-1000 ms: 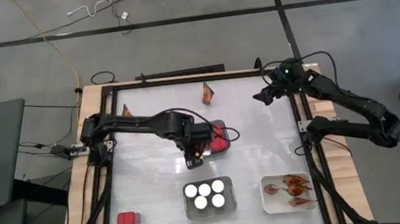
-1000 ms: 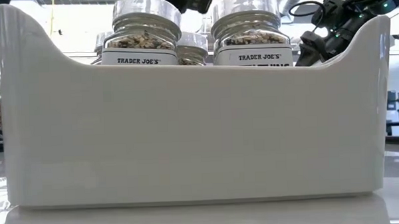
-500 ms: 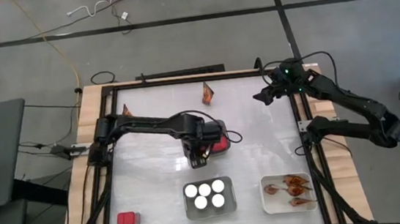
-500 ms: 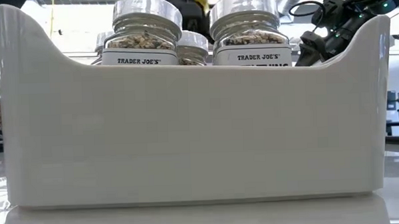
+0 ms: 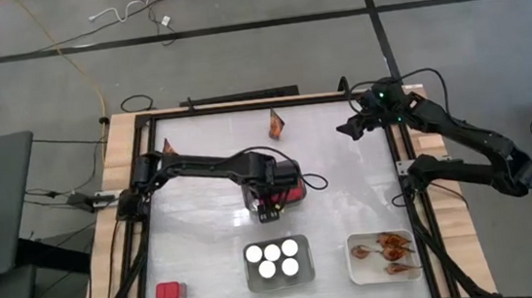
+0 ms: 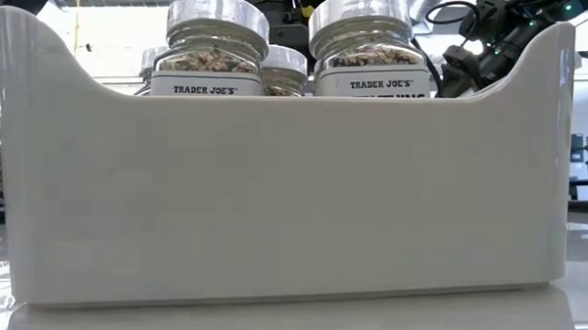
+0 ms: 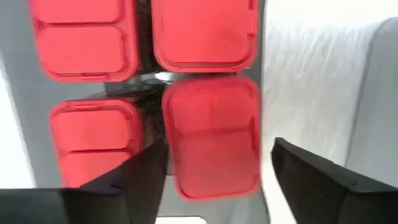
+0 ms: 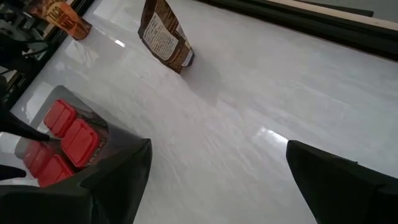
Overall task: Sort spices by type
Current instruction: Put the red seasoning can into the black bin, then put the orange seasoning pack into the white bin
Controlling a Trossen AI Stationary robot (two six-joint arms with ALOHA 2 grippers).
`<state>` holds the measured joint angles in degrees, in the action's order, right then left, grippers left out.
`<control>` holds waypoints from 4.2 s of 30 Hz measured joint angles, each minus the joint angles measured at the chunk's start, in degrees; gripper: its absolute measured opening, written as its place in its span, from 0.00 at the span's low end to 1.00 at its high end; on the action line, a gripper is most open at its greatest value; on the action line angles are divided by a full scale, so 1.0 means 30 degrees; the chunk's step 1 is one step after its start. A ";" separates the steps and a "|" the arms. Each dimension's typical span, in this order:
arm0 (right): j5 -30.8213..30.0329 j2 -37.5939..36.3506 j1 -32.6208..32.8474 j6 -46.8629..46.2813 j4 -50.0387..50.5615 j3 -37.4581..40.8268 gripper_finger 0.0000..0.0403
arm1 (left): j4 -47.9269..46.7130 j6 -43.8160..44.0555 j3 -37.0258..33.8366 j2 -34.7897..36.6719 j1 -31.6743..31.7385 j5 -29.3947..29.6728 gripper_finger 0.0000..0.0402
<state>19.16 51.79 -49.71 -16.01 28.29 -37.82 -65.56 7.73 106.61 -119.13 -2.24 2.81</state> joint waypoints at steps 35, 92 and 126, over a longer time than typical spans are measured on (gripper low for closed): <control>0.0000 0.0000 0.0000 0.0003 0.0001 0.0000 0.99 | -0.3800 0.1734 -0.0176 0.1619 0.0481 -0.0394 0.76; 0.0000 -0.0007 0.0005 -0.0007 0.0211 0.0000 0.99 | -0.0294 0.2199 -0.3432 0.4062 0.1531 0.1305 0.76; -0.0525 0.0732 0.2400 -0.3643 -0.5510 0.0000 0.98 | 0.3363 0.6399 -1.4411 2.0855 0.7076 0.8685 0.76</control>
<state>17.58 53.99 -42.51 -26.94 11.76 -37.82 -55.47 26.93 63.37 -56.57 18.99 28.86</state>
